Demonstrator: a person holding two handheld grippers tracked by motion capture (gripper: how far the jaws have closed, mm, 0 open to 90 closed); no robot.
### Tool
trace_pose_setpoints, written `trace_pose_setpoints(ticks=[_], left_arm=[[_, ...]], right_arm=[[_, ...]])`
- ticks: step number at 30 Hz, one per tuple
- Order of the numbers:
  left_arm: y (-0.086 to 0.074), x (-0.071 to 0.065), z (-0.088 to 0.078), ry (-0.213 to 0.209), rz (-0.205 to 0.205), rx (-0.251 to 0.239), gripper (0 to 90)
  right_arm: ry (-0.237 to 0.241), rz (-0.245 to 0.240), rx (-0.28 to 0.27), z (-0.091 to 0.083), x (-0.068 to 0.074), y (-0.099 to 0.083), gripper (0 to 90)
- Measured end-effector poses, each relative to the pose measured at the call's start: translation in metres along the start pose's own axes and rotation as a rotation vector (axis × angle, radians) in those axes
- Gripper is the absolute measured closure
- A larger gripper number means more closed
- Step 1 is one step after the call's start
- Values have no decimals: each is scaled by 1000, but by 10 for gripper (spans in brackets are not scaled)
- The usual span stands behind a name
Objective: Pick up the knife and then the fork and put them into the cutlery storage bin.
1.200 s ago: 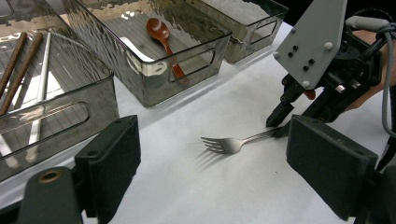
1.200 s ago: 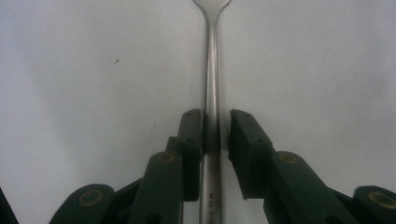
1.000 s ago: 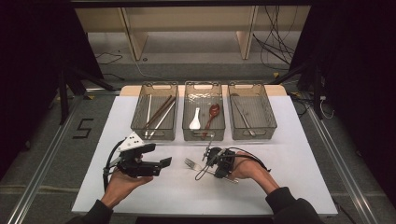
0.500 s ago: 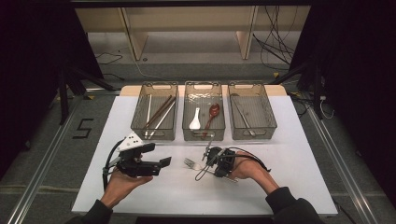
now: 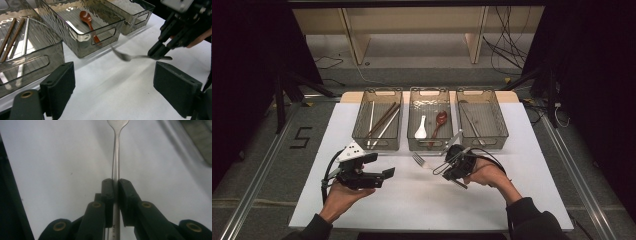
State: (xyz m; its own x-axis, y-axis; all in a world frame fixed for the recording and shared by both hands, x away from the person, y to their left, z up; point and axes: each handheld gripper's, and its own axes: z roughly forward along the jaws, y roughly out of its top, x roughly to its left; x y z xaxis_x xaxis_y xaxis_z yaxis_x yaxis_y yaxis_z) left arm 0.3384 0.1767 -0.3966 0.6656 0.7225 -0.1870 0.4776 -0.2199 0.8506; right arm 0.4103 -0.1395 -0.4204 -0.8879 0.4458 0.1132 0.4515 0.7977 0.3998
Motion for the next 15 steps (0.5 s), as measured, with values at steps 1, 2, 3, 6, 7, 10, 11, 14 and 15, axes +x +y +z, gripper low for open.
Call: trace_pose_setpoints(ticks=[1,2,3,6,7,10,11,14,15], left_arm=[[0,0,0,-1,2,2,172],[0,0,0,-1,2,0,172],[0,0,0,-1,2,-1,172],[0,0,0,0,2,-3,171],[0,0,0,0,0,-4,170],[0,1,0,0,-1,-4,169],[0,1,1,0,1,-3,168],[0,0,0,-4,3,-10,166],[0,0,-1,-5,7,-14,166]], right_arm=[[7,20,-22,-5,-2,-1,832],[15,33,-46,-9,-5,-2,833],[19,45,-71,-14,-8,-4,832],[28,98,-142,-27,-19,-10,832],[29,110,-164,-30,-23,-12,832],[29,160,-218,-41,-33,-19,832],[21,169,-235,-44,-37,-21,832],[2,205,-274,-53,-45,-26,832],[-5,215,-287,-56,-48,-28,832]])
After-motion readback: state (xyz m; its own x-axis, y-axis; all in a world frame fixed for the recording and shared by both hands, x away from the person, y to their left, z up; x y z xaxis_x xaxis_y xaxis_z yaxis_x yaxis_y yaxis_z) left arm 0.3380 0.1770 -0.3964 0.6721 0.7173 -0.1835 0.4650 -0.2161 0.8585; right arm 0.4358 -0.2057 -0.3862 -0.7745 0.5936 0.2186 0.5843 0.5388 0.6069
